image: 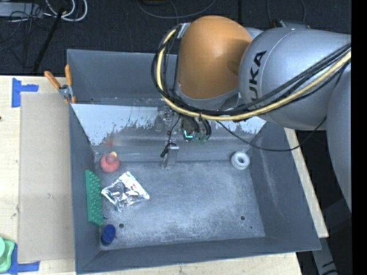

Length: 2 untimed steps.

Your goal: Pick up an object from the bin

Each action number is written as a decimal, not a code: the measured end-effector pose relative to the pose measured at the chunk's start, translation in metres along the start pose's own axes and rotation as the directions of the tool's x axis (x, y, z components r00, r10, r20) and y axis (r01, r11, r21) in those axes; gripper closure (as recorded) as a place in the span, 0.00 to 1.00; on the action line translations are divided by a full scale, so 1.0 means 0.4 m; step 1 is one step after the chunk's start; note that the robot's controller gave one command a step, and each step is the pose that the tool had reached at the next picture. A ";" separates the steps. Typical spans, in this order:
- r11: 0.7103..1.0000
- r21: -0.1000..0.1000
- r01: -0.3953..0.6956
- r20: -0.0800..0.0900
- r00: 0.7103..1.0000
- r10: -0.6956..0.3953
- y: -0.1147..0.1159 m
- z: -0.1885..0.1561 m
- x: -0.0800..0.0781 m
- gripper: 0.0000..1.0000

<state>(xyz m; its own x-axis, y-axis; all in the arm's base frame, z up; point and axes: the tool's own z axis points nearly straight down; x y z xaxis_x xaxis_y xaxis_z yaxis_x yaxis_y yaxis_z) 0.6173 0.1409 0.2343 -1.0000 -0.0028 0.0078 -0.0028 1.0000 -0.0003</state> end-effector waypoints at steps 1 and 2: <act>0.992 0.001 0.130 -0.001 0.992 -0.130 0.130 0.424 0.115 0.00; 0.893 0.003 0.451 0.006 0.893 -0.451 0.116 0.337 0.174 0.00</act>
Offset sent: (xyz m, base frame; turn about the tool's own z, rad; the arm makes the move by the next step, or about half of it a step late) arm -0.0447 0.0510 -0.1643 -0.1298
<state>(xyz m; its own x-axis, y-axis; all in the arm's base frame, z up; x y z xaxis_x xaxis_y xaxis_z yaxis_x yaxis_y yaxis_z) 0.5464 0.1871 0.1002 -0.8915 -0.4531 0.0012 -0.4531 0.8915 0.0004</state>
